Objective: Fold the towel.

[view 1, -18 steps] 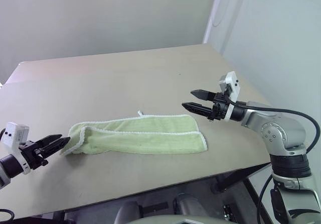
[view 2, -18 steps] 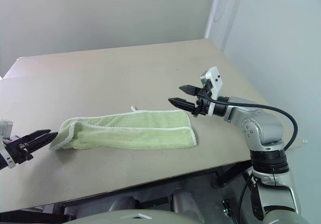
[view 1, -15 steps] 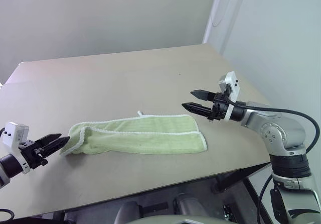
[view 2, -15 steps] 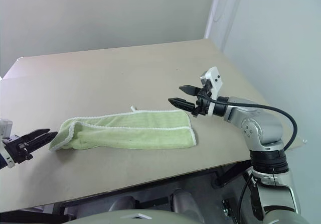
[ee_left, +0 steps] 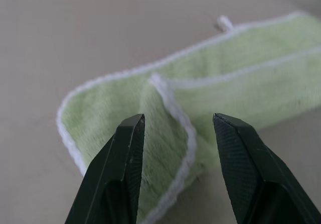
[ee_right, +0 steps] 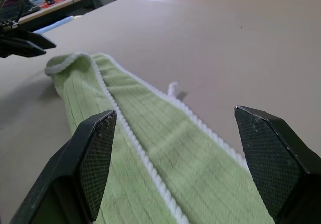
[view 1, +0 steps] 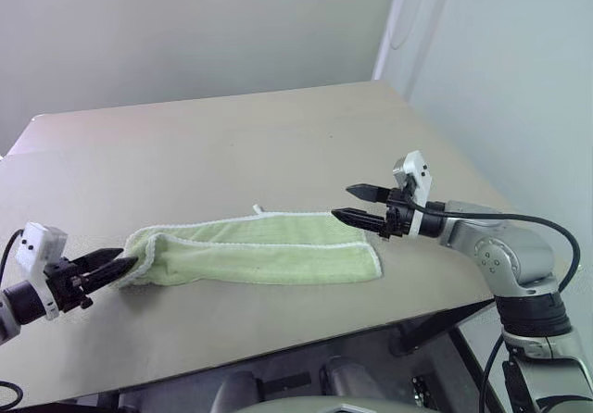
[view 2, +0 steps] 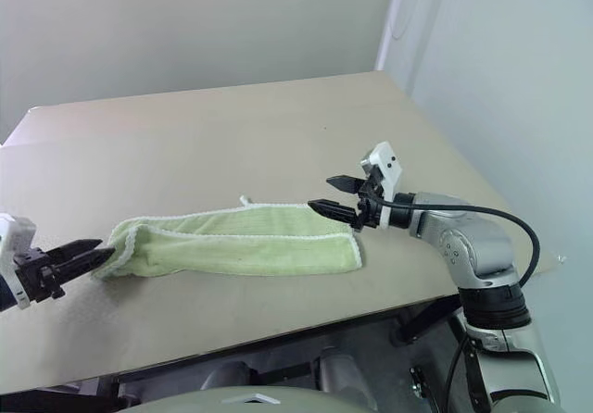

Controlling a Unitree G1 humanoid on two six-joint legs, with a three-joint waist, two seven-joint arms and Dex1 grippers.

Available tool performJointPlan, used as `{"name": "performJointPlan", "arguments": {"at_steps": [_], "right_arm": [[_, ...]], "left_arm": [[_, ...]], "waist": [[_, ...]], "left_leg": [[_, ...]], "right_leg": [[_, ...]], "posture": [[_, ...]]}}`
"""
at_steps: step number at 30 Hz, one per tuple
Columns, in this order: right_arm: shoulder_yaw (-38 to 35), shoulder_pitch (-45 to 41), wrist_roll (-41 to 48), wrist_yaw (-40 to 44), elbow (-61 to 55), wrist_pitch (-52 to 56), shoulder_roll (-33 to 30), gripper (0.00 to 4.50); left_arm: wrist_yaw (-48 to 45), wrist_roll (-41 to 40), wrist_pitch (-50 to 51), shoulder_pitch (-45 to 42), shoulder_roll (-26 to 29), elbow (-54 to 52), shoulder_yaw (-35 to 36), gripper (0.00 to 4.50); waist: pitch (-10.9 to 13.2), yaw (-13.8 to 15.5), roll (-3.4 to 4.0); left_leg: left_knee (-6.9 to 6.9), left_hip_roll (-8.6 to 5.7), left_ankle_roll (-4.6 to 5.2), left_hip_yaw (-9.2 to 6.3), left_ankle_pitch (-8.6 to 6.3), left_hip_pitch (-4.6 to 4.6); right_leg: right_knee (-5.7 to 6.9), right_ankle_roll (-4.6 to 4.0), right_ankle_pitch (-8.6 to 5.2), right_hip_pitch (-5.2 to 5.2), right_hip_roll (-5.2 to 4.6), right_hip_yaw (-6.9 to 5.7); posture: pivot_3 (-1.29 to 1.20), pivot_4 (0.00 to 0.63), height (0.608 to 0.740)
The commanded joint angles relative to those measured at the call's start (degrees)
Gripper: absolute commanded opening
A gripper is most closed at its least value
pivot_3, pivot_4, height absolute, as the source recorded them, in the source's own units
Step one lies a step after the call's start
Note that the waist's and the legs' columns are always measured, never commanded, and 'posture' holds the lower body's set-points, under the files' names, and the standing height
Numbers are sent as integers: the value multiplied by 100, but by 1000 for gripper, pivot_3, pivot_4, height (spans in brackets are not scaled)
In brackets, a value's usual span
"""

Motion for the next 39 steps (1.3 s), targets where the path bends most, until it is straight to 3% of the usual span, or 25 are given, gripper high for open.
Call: {"name": "performJointPlan", "arguments": {"at_steps": [1,11,24,39], "right_arm": [[-30,-91,-117,-15,-78,-207,-37,3912],[-41,-64,-256,-210,-124,-195,71,3912],[-110,111,-174,-510,-288,-81,109,3912],[-92,122,-166,-666,-248,-9,128,3912]], "left_arm": [[19,55,-236,-55,3,-282,12,2275],[67,747,-1041,-185,-33,-10,-591,2275],[-17,1246,-1684,-1096,-63,1029,-1305,2275],[-289,1429,-2065,-1049,19,1410,-1338,2275]], "waist": [[-1,8,-1],[-1,15,0],[-1,11,0],[-2,18,-2]], "left_leg": [[0,1,0,-2,0,0],[0,0,0,-1,0,-2],[-1,-1,0,-1,0,-1],[1,0,0,-2,0,-2]], "right_leg": [[1,0,0,0,1,-1],[-1,-1,0,1,-1,-1],[1,0,1,2,2,-1],[1,0,1,3,0,-1]], "posture": [[0,0,740],[0,0,740],[0,0,740],[0,0,740]]}}
